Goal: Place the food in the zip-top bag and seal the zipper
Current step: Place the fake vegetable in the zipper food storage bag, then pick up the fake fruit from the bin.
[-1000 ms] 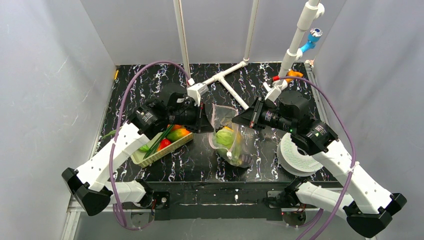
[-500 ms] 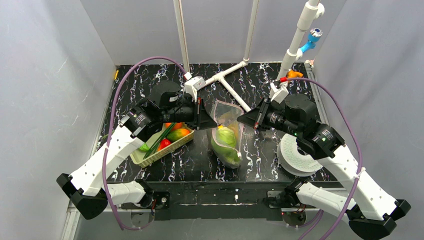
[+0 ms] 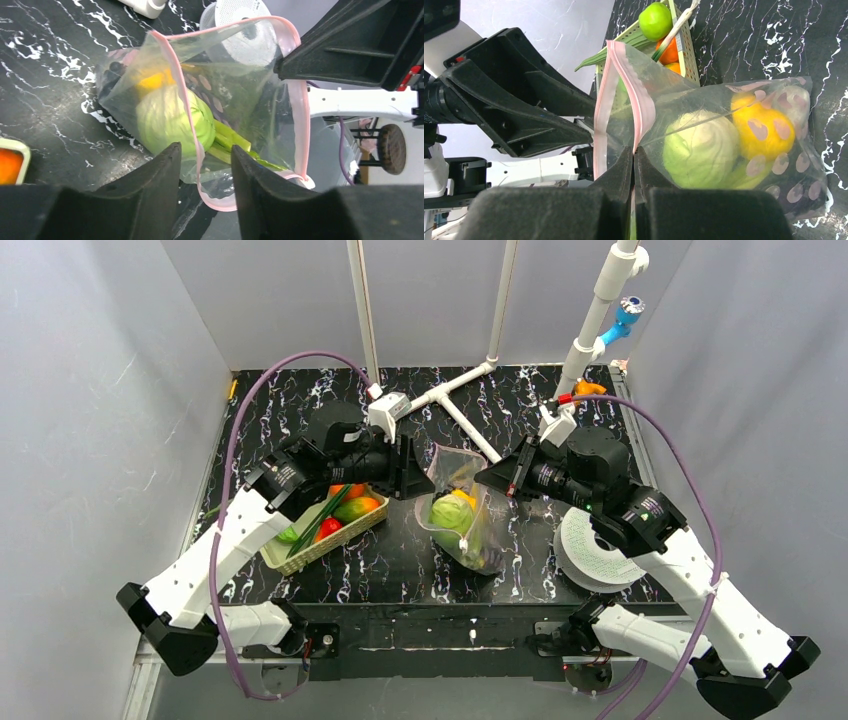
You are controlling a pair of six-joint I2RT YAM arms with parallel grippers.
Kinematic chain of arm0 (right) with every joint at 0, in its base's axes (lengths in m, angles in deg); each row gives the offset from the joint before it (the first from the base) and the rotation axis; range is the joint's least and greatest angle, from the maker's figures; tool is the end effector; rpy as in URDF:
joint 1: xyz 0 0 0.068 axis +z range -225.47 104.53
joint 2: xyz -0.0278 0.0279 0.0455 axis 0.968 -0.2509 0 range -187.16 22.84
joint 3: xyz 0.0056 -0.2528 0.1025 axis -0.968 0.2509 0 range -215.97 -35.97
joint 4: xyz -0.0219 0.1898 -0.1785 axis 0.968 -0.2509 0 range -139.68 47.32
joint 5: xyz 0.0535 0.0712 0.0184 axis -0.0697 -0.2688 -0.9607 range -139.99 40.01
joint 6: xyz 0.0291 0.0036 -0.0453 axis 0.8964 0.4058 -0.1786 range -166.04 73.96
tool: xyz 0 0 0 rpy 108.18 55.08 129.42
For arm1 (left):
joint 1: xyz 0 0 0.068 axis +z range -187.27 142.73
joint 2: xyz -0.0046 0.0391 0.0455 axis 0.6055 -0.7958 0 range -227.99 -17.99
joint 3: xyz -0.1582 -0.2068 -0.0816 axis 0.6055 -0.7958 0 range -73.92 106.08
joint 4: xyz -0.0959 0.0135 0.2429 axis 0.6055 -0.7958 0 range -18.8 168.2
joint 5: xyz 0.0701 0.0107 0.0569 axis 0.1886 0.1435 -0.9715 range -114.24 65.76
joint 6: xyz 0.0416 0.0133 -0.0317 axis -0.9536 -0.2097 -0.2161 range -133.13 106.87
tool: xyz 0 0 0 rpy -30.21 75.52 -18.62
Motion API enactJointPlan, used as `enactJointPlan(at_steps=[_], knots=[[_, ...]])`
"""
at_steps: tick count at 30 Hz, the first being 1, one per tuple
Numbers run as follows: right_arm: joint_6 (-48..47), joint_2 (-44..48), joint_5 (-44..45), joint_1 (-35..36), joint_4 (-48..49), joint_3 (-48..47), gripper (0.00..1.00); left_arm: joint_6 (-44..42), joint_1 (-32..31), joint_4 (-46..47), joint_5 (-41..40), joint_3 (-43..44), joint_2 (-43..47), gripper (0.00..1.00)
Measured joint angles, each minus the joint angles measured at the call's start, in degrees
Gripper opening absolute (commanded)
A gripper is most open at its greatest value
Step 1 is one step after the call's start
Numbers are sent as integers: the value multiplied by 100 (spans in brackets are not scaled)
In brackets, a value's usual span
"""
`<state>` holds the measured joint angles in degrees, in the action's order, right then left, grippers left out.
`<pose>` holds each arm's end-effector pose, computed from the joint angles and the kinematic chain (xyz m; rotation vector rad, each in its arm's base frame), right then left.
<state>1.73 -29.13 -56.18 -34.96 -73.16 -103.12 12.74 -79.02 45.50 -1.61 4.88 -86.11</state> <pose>0.1372 0.1222 0.4147 0.0443 2.0047 1.1426 0.1776 -0.1769 0.4228 0.5684 2.0319 -1.1321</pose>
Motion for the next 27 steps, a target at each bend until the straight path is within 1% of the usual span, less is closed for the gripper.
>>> enactJointPlan(at_steps=[3,6,9,12,14,16,20,22,25,27], knots=[[-15,0,7,0,-2,0,1,-168,0,-74,-249,4,74,62],[-17,0,9,0,-22,0,1,-358,0,-133,-658,7,295,74],[-17,0,9,0,-33,0,1,-498,0,-164,-1189,4,623,82],[-17,0,9,0,-57,0,1,-601,0,-120,-1993,-109,1150,89],[-17,0,9,0,-70,0,1,-647,0,-50,-2568,-280,1495,92],[-17,0,11,0,-72,0,1,-638,0,-31,-3377,-599,1853,92],[-17,0,7,0,-72,0,1,-424,0,-133,-4583,-1191,2111,92],[-17,-4,4,0,-72,0,1,-249,0,-260,-4937,-1480,2068,92],[-15,-26,-2,0,-70,0,1,17,0,-452,-5237,-1904,1888,93],[-15,-33,-15,0,-68,0,1,153,0,-573,-5359,-2122,1672,97]])
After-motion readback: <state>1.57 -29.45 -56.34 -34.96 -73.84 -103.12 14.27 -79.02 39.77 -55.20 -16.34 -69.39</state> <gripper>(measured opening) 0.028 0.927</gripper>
